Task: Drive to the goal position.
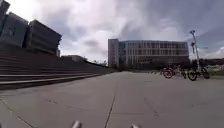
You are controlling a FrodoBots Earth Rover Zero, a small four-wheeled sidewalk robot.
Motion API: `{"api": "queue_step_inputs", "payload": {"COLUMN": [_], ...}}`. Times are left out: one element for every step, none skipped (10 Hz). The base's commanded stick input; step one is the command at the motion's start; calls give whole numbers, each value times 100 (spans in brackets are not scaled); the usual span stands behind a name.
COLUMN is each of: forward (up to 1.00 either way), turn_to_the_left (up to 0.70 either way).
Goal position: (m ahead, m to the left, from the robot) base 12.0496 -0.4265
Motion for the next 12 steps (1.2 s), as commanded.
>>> {"api": "queue_step_inputs", "payload": {"forward": [70, 70, 70, 70, 70, 70, 70, 70, 70, 70, 70, 70], "turn_to_the_left": [0, 0, 0, 0, 0, 0, 0, 0, 0, 0, 0, 0]}}
